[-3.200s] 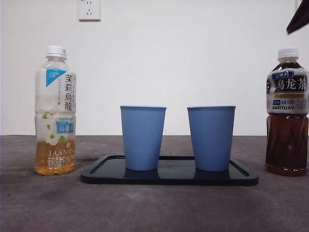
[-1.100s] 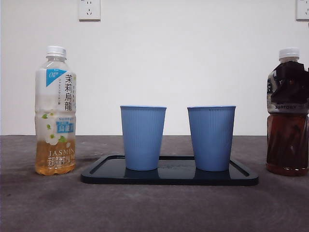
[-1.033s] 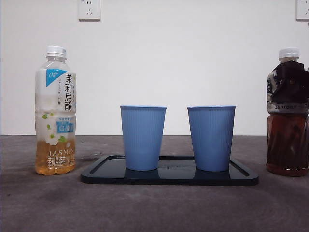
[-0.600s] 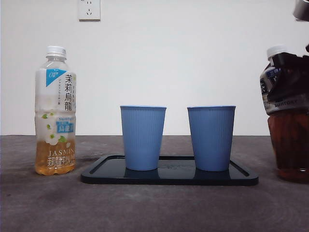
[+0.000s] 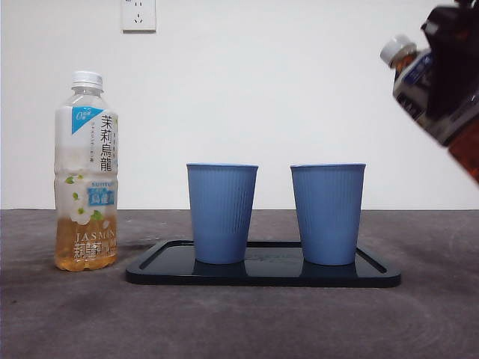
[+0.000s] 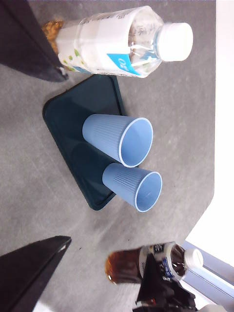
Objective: Pour the drink into the cup
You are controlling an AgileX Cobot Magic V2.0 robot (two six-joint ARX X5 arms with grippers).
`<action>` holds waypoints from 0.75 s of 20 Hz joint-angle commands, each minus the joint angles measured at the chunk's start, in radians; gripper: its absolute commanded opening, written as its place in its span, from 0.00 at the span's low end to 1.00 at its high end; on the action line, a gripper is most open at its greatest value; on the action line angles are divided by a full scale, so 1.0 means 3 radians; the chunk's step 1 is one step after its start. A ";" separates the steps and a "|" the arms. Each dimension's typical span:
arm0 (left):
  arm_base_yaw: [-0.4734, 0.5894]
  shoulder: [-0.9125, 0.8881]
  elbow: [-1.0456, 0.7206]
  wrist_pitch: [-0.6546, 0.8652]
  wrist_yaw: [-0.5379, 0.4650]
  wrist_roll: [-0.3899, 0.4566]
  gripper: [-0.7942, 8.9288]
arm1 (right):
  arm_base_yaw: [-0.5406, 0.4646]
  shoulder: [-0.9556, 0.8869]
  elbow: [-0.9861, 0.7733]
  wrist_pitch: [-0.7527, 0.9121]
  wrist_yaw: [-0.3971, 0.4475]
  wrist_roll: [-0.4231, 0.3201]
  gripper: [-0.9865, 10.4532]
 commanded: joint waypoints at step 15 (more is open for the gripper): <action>-0.0013 0.0000 0.0055 -0.0017 0.0004 0.0067 0.59 | 0.0613 0.1479 0.1226 -0.1054 0.1577 -0.0979 0.21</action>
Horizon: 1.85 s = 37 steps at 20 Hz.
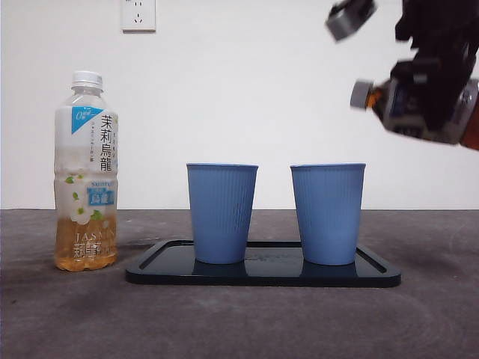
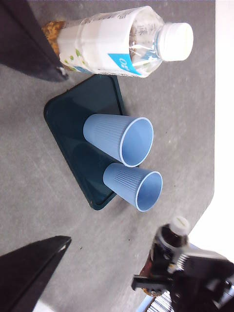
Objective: Pour the drink into the cup
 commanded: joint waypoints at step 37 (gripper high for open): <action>-0.0051 0.0015 0.0055 -0.0010 0.0005 0.0052 0.59 | 0.0399 0.0228 0.0117 -0.0085 0.0771 0.0516 0.21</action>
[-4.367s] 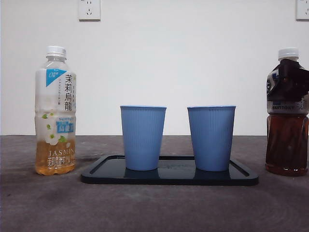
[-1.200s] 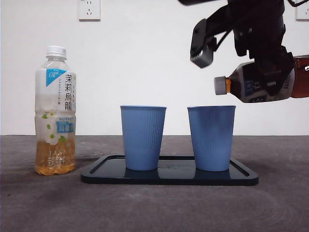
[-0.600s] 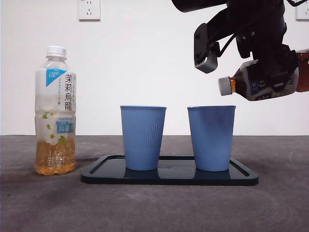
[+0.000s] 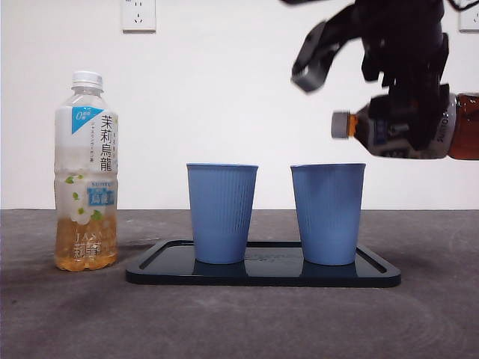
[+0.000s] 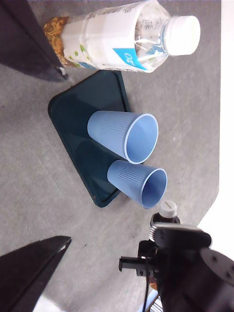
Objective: Pour the drink into the cup
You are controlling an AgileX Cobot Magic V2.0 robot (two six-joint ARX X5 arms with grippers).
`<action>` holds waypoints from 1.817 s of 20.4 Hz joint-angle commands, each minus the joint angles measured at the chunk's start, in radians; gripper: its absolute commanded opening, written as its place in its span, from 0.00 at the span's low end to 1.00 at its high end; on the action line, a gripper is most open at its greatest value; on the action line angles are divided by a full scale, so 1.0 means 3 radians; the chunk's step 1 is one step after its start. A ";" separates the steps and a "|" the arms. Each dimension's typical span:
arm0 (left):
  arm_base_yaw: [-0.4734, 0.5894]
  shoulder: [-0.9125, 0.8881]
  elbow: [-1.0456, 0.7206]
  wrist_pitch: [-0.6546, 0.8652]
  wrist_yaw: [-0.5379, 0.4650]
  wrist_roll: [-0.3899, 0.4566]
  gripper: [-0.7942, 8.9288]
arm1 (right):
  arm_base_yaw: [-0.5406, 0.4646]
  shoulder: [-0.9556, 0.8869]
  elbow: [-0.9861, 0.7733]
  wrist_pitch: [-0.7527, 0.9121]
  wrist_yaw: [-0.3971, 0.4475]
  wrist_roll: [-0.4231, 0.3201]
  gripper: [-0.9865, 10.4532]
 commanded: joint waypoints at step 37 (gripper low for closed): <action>-0.0010 0.0014 0.0055 -0.0131 0.0005 0.0078 0.59 | -0.1696 -0.1428 -0.2697 0.5222 -0.2515 0.1457 0.21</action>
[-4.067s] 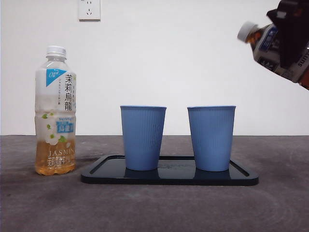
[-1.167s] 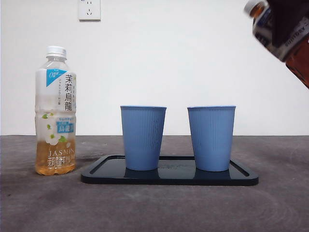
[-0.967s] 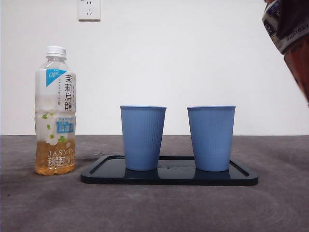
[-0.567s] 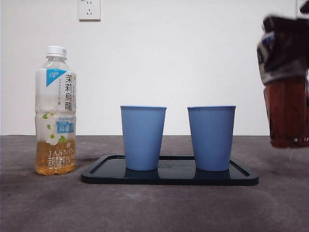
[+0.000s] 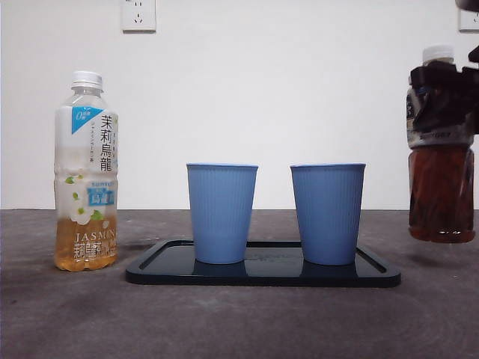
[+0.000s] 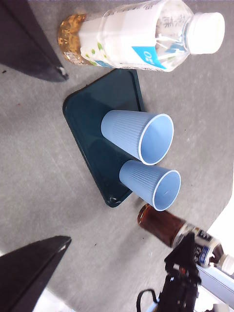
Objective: Pour the drink into the cup
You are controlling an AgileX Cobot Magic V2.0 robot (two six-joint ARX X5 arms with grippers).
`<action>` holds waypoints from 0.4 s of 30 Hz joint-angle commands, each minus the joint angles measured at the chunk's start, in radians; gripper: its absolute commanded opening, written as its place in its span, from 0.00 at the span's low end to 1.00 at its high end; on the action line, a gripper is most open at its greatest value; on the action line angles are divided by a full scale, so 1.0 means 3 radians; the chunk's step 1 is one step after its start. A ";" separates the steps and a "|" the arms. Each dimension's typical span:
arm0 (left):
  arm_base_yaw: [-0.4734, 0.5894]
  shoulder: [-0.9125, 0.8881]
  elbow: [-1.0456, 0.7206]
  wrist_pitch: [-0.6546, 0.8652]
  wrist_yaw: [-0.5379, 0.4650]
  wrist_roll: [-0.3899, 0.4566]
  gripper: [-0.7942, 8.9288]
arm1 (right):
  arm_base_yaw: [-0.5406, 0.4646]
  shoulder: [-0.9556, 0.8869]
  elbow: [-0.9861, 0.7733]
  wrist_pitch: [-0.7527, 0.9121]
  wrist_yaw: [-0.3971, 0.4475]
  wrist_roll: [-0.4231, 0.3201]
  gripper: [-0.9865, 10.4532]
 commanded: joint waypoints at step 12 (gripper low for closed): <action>-0.0009 0.0014 0.0055 0.0041 0.0005 0.0165 0.59 | -0.0061 0.0518 0.0045 0.0561 -0.0070 0.0057 0.21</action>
